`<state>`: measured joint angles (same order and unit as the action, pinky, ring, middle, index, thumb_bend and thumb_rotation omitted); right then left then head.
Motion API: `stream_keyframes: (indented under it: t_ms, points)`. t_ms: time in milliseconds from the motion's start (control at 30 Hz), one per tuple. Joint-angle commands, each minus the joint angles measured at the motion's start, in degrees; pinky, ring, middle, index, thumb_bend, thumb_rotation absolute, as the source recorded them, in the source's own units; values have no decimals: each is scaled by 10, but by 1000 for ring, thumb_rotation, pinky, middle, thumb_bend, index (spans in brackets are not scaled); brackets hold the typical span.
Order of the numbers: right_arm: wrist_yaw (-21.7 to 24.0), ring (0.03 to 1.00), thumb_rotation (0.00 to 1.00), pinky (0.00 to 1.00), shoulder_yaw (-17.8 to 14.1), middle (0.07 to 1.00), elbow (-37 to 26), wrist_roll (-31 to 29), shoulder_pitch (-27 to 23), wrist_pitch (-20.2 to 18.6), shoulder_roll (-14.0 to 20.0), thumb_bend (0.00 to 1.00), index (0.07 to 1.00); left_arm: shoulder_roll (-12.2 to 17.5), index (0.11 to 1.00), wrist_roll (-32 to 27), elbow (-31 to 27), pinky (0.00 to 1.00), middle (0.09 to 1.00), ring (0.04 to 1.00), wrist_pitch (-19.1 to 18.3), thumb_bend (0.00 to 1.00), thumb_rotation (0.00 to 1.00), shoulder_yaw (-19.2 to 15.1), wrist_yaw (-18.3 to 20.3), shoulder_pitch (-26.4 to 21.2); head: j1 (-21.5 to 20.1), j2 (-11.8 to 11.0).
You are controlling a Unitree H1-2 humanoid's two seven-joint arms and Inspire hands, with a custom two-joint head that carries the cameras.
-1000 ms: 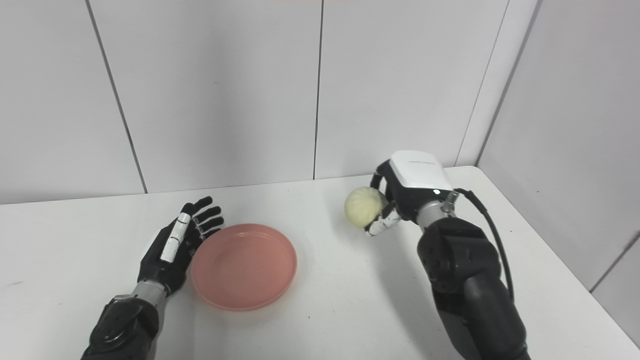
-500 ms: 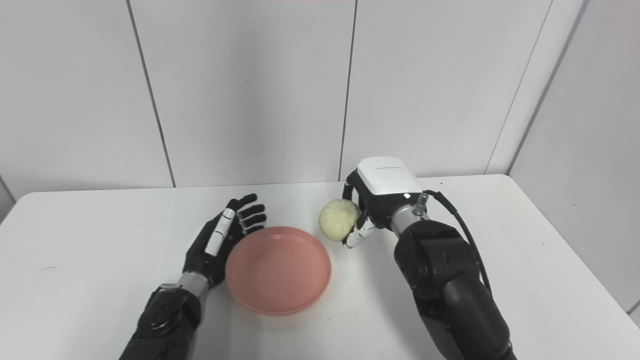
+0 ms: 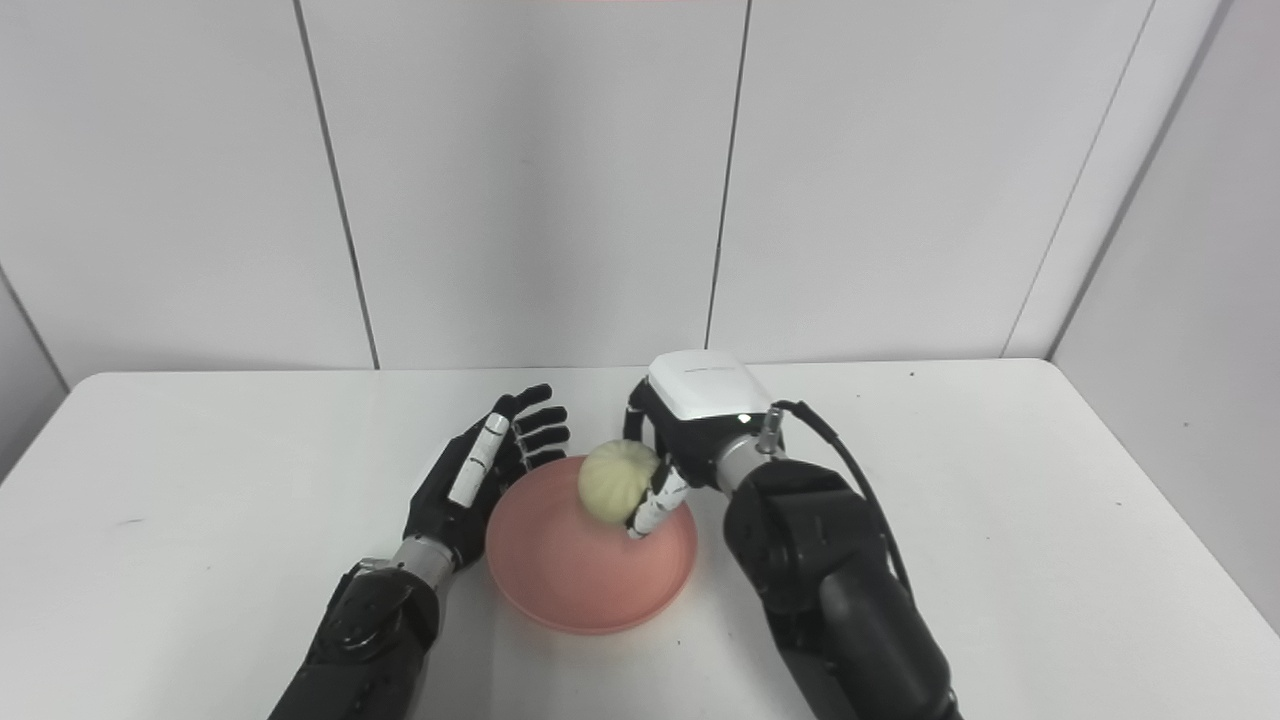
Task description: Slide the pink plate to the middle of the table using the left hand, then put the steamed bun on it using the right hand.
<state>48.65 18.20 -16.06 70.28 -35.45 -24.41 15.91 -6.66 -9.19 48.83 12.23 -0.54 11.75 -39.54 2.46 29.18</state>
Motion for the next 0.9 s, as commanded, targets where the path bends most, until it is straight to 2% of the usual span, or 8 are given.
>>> stream_keyframes:
  t_ms: [0, 333, 400, 433, 500, 867]
  points:
    - [0, 208, 138, 121, 5, 326, 1, 10, -33, 12, -5, 524, 489, -5, 774, 9, 16, 724, 762, 758, -11, 771, 764, 5, -5, 0, 1, 1]
    - [-27, 205, 125, 114, 29, 327, 51, 5, -24, 29, -10, 521, 487, -6, 764, 13, 18, 717, 749, 751, -13, 795, 763, 1, -9, -4, -7, 3]
    - [-33, 225, 100, 132, 31, 368, 66, 2, -23, 33, -10, 524, 487, -5, 764, 12, 17, 724, 752, 754, -13, 796, 764, 1, -7, -4, -9, 3]
    - [-35, 232, 32, 137, 32, 437, 71, 2, -23, 35, -10, 530, 486, -5, 770, 12, 16, 729, 757, 759, -13, 791, 766, 1, -6, -3, -9, 4]
    - [-41, 237, 13, 141, 35, 457, 84, -1, -21, 36, -9, 531, 485, -4, 772, 11, 14, 726, 761, 761, -11, 784, 767, 1, -3, -1, -11, 5]
    - [-76, 207, 0, 119, 41, 470, 122, -29, -15, 42, 0, 532, 485, -1, 774, 11, 16, 717, 770, 763, -11, 767, 765, 2, 2, -1, -17, 4]
